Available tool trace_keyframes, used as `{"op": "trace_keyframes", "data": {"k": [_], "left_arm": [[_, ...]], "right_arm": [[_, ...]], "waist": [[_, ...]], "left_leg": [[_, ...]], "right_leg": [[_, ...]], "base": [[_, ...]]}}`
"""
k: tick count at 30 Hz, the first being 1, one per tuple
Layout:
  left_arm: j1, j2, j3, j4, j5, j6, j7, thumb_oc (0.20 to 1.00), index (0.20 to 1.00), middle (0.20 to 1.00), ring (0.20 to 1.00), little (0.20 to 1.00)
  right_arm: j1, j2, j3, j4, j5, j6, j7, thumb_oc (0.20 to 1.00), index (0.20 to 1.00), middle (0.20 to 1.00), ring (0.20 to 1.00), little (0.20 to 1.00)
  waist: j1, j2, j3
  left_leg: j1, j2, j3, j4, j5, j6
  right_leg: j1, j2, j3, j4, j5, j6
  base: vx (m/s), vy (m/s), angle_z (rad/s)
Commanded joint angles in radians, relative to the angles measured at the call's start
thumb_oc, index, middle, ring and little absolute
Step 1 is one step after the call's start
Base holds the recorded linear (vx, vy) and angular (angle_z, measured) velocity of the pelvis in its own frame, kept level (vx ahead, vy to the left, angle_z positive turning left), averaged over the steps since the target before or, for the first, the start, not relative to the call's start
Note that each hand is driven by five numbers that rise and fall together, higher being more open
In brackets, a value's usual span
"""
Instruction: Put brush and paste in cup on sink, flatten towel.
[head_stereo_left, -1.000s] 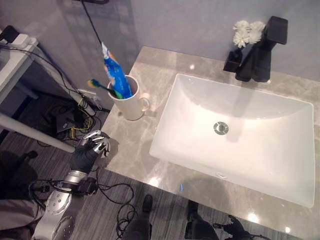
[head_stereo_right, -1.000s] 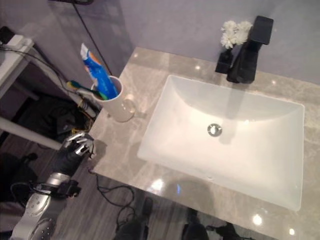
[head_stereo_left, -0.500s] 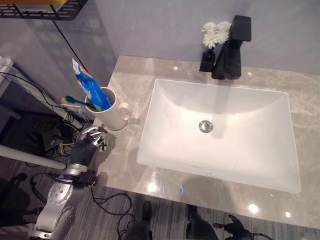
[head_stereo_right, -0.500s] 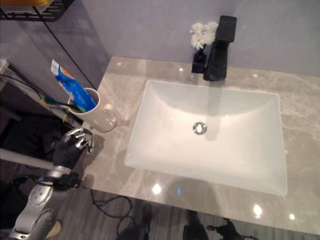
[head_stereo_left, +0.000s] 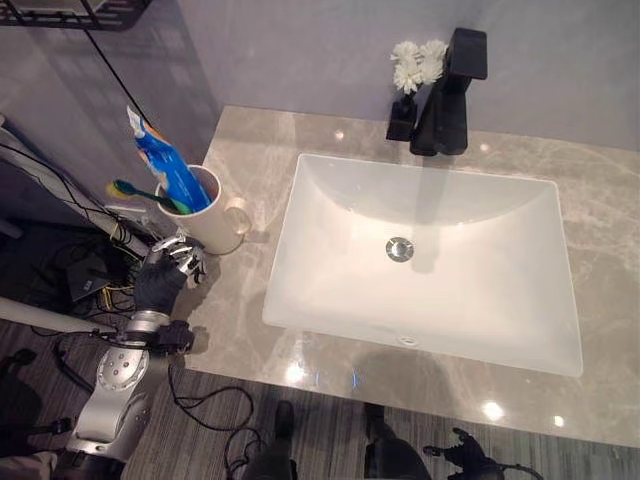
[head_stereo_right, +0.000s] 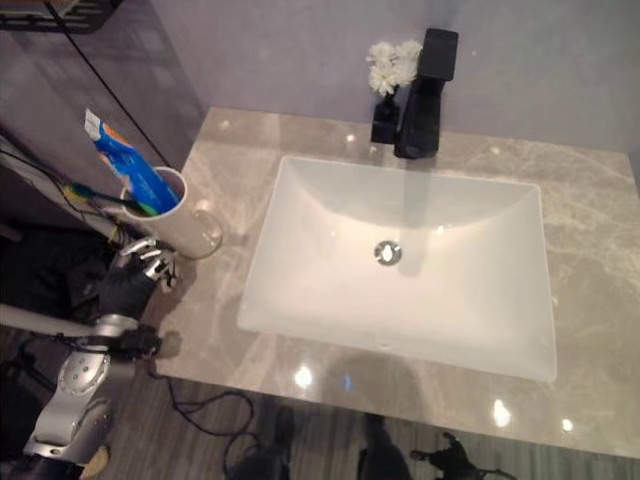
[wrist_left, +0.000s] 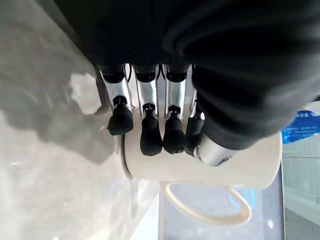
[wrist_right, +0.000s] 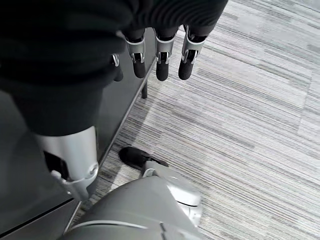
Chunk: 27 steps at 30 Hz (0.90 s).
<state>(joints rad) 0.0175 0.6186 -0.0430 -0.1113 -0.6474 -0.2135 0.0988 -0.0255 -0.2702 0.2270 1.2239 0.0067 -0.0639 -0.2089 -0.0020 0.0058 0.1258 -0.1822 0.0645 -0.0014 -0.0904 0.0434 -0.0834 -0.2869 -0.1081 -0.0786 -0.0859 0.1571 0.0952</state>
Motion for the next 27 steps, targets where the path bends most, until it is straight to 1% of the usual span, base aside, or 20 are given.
{"op": "trace_keyframes", "data": {"k": [1, 14, 24, 27], "left_arm": [[-0.065, 0.001, 0.053, 0.024, 0.035, -0.037, 0.039, 0.200, 0.200, 0.200, 0.200, 0.200], [-0.263, 0.001, 0.026, 0.138, 0.059, -0.057, 0.132, 0.200, 0.200, 0.200, 0.200, 0.200], [-0.400, 0.033, 0.004, 0.250, 0.073, -0.071, 0.194, 0.200, 0.200, 0.200, 0.200, 0.200], [-0.490, 0.054, -0.018, 0.328, 0.074, -0.079, 0.233, 0.200, 0.200, 0.200, 0.200, 0.200]], "right_arm": [[-0.040, 0.015, 0.041, -0.019, 0.025, 0.004, -0.003, 1.000, 1.000, 1.000, 1.000, 1.000], [-0.063, 0.013, 0.064, -0.034, 0.034, 0.006, -0.005, 1.000, 1.000, 1.000, 1.000, 1.000], [-0.079, 0.011, 0.082, -0.041, 0.044, 0.004, -0.010, 1.000, 1.000, 1.000, 1.000, 1.000], [-0.084, 0.011, 0.098, -0.048, 0.050, 0.002, -0.014, 1.000, 1.000, 1.000, 1.000, 1.000]], "waist": [[-0.024, -0.040, 0.043], [-0.049, -0.047, 0.051], [-0.067, -0.051, 0.052], [-0.080, -0.054, 0.058]], "left_leg": [[0.004, -0.012, 0.008, 0.003, -0.001, 0.007], [-0.007, -0.003, 0.030, 0.003, -0.004, 0.003], [-0.021, 0.005, 0.043, 0.003, -0.002, -0.003], [-0.025, 0.012, 0.050, 0.003, -0.002, -0.007]], "right_leg": [[0.041, -0.061, 0.015, -0.001, -0.010, 0.075], [0.015, -0.057, 0.040, -0.001, -0.007, 0.075], [-0.010, -0.050, 0.055, -0.001, -0.002, 0.076], [-0.016, -0.045, 0.061, -0.001, -0.004, 0.076]], "base": [[0.01, 0.001, -0.09], [0.01, 0.005, -0.04], [0.01, 0.000, -0.05], [0.04, 0.000, -0.02]]}}
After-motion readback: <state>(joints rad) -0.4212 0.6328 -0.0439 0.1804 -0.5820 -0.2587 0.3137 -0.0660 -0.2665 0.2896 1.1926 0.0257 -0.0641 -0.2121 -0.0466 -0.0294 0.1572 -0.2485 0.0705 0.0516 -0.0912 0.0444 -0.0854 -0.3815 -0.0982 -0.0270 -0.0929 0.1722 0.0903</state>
